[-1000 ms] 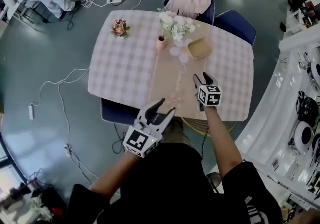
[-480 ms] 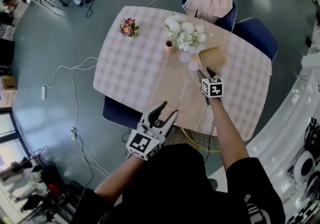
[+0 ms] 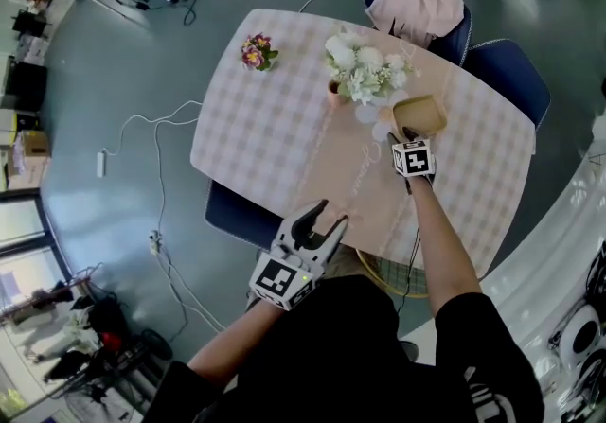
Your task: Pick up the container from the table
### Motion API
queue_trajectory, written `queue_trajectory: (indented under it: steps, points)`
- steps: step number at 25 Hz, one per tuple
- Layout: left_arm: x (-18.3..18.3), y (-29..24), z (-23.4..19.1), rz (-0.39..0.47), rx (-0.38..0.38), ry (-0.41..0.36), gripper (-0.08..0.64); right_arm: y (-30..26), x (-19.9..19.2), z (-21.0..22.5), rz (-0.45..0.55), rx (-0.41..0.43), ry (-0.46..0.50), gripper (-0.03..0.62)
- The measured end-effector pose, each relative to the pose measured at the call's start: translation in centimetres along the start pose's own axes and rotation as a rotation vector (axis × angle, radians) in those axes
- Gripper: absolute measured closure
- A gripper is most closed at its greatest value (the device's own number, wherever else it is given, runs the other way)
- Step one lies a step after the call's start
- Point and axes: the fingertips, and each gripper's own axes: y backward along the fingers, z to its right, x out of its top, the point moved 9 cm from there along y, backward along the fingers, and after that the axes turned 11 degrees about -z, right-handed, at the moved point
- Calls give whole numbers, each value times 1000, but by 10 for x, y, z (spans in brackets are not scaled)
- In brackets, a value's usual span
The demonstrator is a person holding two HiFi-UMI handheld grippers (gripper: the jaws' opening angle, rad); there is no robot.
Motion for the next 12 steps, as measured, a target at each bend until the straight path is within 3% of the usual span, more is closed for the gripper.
queue_trajectory:
  steps: [3,6,8,12]
  points:
    - [0,-1,-1,3,-4,-16,396,-5,-2,0,0,-27,14,430]
    - [-3,2,-4,5,-10,-30,396,-4,-4,3,-5,-66,16,528]
    - [-5,6,-7,-2,-7,-25,396,-1,-5,3,-3,-73,9,558]
    - [-3,11,-15,13,-17,-34,396,15,-5,0,49,-82,-16,569]
